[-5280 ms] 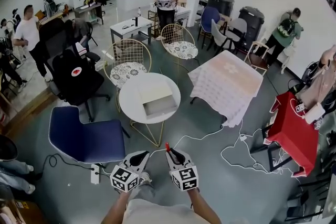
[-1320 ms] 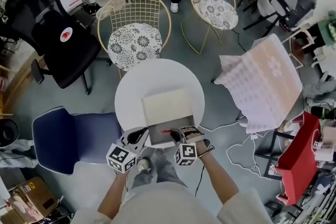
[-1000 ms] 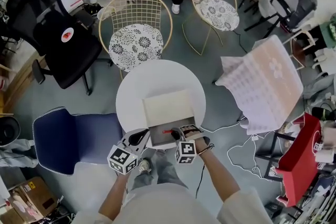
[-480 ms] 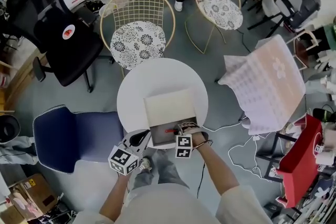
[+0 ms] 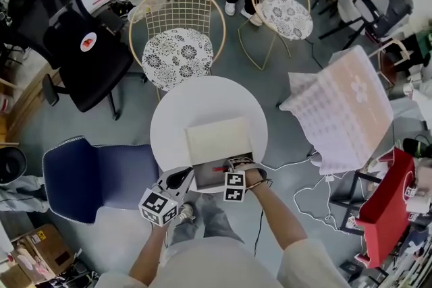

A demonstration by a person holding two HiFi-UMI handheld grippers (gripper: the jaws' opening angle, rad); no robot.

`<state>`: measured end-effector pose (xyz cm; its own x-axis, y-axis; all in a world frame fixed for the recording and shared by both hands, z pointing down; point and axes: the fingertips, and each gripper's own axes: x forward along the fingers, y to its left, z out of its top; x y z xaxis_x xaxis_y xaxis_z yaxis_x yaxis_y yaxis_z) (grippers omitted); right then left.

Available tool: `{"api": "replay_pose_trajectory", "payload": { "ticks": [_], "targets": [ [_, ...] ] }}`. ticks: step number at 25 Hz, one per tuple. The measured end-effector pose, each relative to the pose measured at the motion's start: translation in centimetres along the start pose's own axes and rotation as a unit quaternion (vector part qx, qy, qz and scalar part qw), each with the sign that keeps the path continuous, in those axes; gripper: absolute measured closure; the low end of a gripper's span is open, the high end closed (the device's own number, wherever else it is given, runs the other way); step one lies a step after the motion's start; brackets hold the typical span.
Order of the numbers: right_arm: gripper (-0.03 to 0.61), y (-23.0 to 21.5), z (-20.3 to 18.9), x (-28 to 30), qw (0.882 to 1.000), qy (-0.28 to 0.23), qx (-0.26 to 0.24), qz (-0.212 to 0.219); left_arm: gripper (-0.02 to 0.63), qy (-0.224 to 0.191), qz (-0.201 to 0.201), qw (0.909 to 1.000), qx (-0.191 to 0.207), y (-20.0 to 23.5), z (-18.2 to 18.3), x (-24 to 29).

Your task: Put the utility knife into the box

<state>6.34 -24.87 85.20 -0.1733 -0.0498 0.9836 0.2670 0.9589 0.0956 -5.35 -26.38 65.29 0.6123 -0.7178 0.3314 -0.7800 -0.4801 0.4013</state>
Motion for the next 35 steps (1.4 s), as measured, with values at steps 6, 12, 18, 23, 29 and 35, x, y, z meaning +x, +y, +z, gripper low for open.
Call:
{"api": "replay_pose_trajectory", "payload": {
  "ticks": [6,12,18,23,29,35],
  "targets": [
    [0.474,-0.2,0.2,-0.1,1.000,-0.008,0.010,-0.009,0.603,-0.004,0.001,1.0000,0.001,0.2,-0.1,-0.5],
    [0.416,-0.1,-0.2,-1.4,1.000,-0.011,0.006,-0.014,0.603,-0.012,-0.001,0.9999,0.008,-0.4,0.5,-0.8],
    [0.417,-0.3,0.1,-2.4,0.999,-0.003,0.003,-0.041,0.603,-0.019,-0.009,0.9996,0.017,-0.6,1.3,-1.7],
    [0.471,-0.3,0.6,-3.9,0.997,-0.001,0.011,-0.079,0.603,-0.019,-0.023,0.9991,0.029,-1.6,1.3,-2.4],
    [0.549,-0.6,1.0,-6.7,0.991,0.008,0.036,-0.132,0.603,-0.029,-0.045,0.9974,0.048,-3.3,2.6,-3.9],
    [0.561,0.2,2.5,-9.8,0.979,0.009,0.061,-0.195,0.603,-0.045,-0.055,0.9947,0.075,-5.0,3.4,-6.6]
  ]
}}
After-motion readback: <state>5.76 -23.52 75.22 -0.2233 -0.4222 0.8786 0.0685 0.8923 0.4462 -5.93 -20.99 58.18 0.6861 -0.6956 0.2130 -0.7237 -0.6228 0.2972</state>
